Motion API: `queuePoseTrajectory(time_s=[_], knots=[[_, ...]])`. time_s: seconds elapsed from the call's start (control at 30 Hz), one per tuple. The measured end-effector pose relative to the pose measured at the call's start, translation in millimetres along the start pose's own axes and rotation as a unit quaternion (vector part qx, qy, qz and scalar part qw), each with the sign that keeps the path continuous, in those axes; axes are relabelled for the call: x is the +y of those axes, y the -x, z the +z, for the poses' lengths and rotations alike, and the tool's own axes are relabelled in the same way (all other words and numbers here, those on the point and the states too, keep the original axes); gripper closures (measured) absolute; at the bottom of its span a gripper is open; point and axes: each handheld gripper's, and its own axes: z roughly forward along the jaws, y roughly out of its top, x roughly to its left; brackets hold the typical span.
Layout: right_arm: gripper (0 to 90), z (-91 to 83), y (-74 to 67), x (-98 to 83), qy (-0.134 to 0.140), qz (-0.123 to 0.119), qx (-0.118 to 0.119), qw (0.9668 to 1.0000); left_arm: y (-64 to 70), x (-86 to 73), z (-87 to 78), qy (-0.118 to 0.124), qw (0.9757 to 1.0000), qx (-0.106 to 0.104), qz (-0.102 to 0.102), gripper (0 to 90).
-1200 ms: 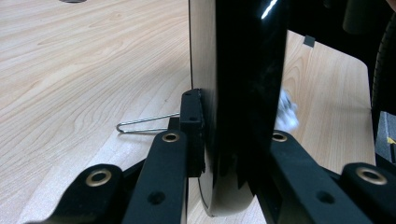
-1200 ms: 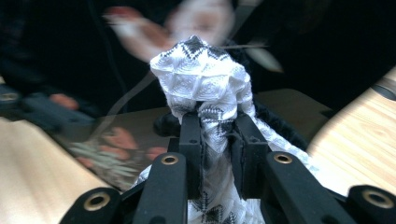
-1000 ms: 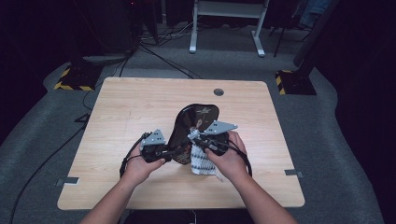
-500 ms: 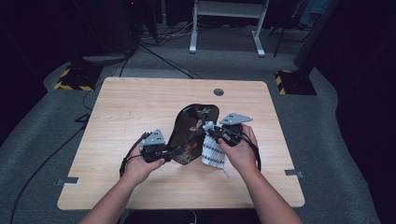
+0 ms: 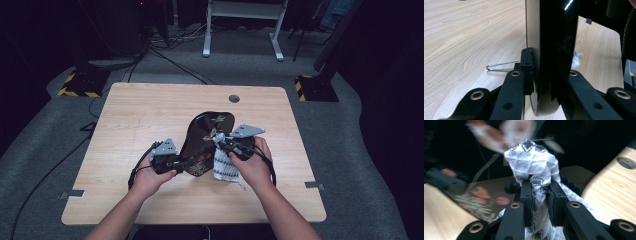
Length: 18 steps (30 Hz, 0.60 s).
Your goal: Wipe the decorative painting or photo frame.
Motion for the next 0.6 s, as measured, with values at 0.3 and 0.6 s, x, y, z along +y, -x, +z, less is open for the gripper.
queuePoseTrajectory(time_s=[0.3, 0.6], knots=[[76.8, 7.0, -30.6, 3.4, -0.015, -0.046, 0.037, 0.9982, -0.2, -0.2, -0.8, -0.001, 1.0, -0.001, 0.001, 79.6], [77.3, 2.2, -4.2, 0.3, -0.013, -0.011, 0.017, 0.9997, -0.2, -0.3, -0.6, 0.0, 1.0, -0.003, -0.001, 79.2]])
